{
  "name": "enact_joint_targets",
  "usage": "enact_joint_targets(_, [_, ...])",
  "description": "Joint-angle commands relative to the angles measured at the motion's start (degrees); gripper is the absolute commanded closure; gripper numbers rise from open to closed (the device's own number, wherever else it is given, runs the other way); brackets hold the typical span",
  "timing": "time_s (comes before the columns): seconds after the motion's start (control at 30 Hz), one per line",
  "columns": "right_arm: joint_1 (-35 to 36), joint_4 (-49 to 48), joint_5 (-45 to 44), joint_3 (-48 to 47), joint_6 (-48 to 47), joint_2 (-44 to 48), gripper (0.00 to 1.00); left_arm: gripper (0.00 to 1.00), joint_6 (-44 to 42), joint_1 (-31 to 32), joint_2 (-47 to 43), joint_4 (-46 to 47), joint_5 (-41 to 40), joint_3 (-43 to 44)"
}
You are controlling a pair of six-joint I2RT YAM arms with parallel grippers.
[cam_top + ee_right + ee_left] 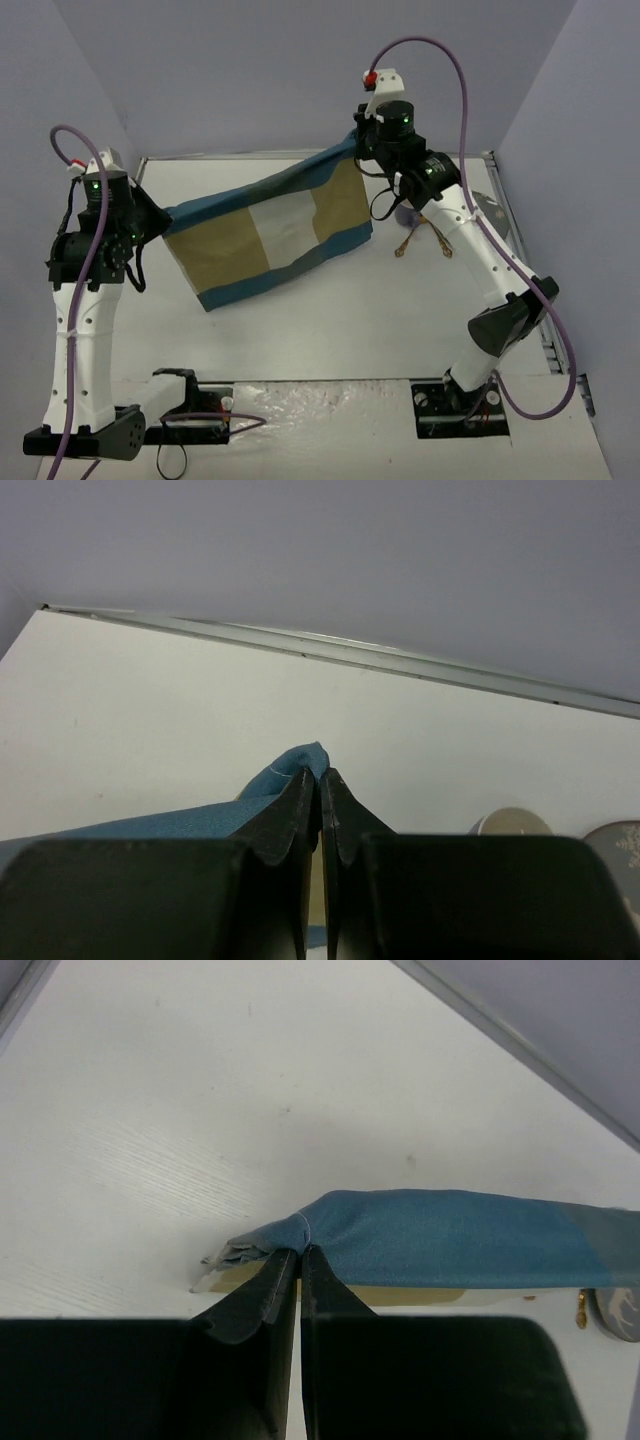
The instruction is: Set the dinner table for one person
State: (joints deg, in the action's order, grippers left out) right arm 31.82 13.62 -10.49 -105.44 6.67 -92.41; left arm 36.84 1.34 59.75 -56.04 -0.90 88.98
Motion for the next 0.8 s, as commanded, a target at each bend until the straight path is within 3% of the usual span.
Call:
enact_joint_targets(0.0, [-1.6, -1.2, 0.5, -9.3, -3.7, -9.1, 1.0, 1.0, -2.1, -2.6, 6.0, 5.7, -3.5, 2.7])
enact_joint_targets(0.13, [-1.4, -1.3, 3.7, -18.8, -5.5, -16.1, 1.0, 1.0, -2.0, -5.4, 12.4, 7.4, -1.4, 9.6])
enact_joint_targets(0.27, [-1.6, -1.4, 6.1, -30.0, -7.1, -21.4, 1.0, 1.0, -3.3, -6.4, 18.3, 6.4, 0.2, 22.4])
enact_joint_targets(0.43, [-2.0, -6.4, 9.1, -31.4, -9.3, -20.5, 1.0, 1.0, -4.8, -6.4, 19.0, 6.0, 0.9, 29.7])
enact_joint_targets(0.6, [-2.7, -15.8, 13.5, -15.5, -11.0, -13.0, 1.0, 1.0, -5.0, -6.4, 11.2, 10.0, 0.9, 18.6])
enact_joint_targets(0.77, [-4.1, -27.1, 18.3, 8.5, -11.6, -8.1, 1.0, 1.0, -1.5, -6.4, -0.5, 15.9, -2.7, -7.3])
